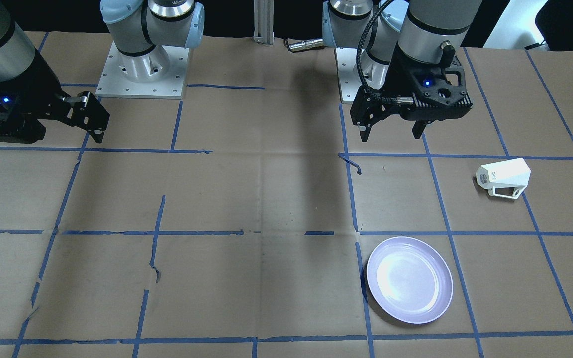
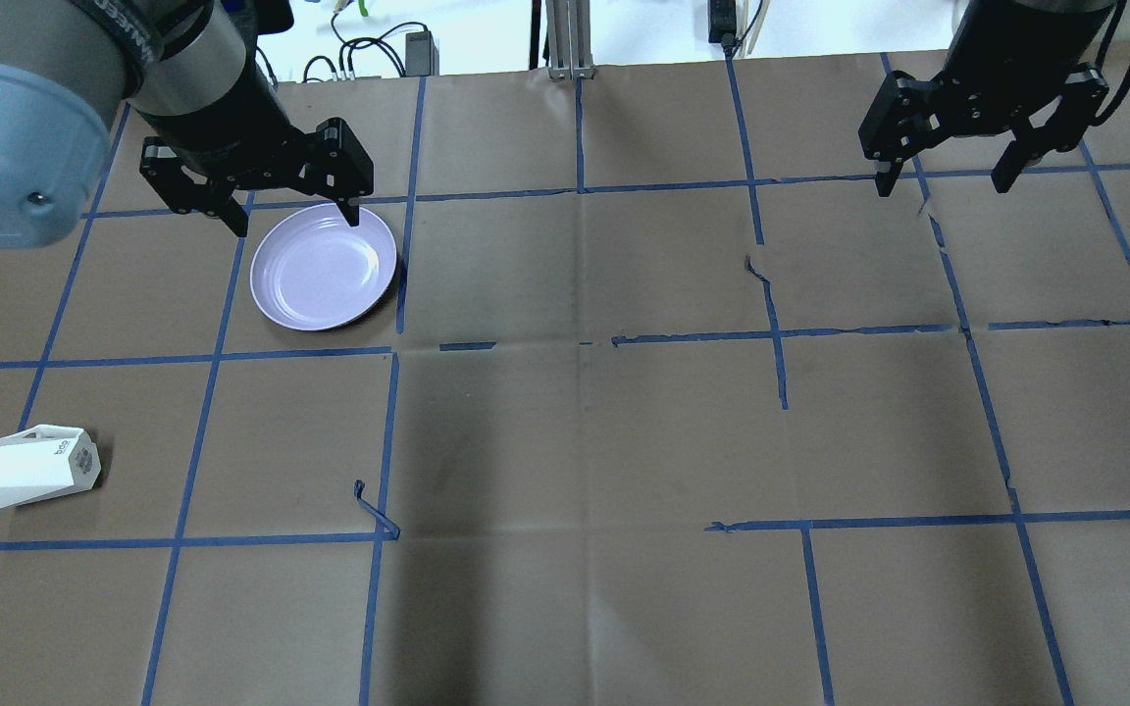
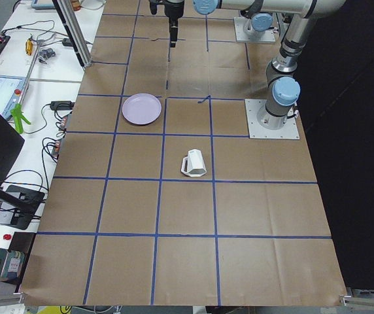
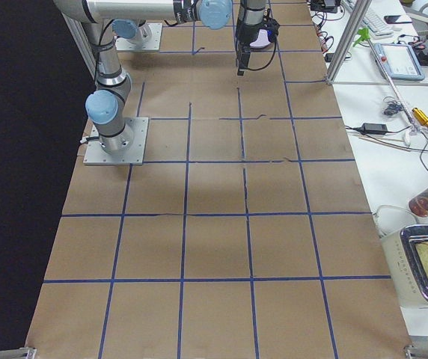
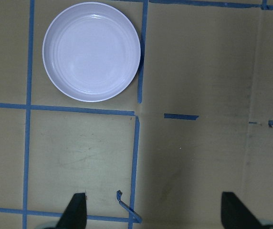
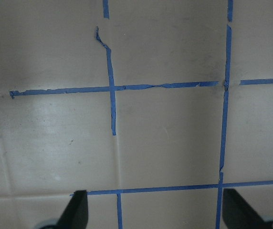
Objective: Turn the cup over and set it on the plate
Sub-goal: 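Move the left gripper from above the plate toward the white mug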
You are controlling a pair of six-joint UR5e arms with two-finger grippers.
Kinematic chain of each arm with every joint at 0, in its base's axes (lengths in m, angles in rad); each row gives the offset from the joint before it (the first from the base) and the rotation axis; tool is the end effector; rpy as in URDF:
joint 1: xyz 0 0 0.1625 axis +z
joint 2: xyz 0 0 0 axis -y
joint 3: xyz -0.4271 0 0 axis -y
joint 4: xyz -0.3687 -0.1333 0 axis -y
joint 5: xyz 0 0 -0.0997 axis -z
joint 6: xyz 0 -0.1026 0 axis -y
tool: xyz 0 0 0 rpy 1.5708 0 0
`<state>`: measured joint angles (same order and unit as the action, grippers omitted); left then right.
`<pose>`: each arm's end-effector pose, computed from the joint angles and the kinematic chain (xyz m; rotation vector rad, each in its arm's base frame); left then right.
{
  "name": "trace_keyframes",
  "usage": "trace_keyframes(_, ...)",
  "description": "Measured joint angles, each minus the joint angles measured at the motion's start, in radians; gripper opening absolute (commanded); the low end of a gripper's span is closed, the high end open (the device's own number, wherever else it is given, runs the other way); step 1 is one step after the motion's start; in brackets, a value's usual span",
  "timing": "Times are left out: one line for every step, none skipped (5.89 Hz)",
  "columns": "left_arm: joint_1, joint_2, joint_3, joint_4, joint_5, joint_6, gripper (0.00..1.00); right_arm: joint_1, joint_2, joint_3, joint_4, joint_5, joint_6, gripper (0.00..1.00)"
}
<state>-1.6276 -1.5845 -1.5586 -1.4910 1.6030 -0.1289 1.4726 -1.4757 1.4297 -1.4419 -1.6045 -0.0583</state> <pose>-0.1571 -0.4738 0.4946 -0.1142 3.1122 -0.1261 0.0802 -0.5101 0.4942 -0.0599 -3.1111 -0.1327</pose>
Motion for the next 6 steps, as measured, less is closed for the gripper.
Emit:
trace_keyframes(0.000, 0.000, 0.000, 0.000, 0.000, 0.000, 0.98, 0.000, 0.000, 0.000, 0.000, 0.000, 0.000, 1.00)
trace_keyframes(0.007, 0.001, -0.001, 0.001, 0.001, 0.019, 0.99, 0.000, 0.000, 0.000, 0.000, 0.000, 0.000, 1.00)
trace_keyframes(0.043, 0.005, -0.004, 0.000, 0.001, 0.079, 0.99, 0.000, 0.000, 0.000, 0.000, 0.000, 0.000, 1.00)
trace_keyframes(0.122, 0.011, -0.008, -0.007, 0.001, 0.172, 0.99, 0.000, 0.000, 0.000, 0.001, 0.000, 0.000, 1.00)
trace_keyframes(0.238, 0.014, -0.010, -0.023, 0.002, 0.291, 0.99, 0.000, 0.000, 0.000, 0.000, 0.000, 0.000, 1.00)
trace_keyframes(0.379, 0.014, -0.010, -0.038, 0.002, 0.454, 0.99, 0.000, 0.000, 0.000, 0.000, 0.000, 0.000, 1.00)
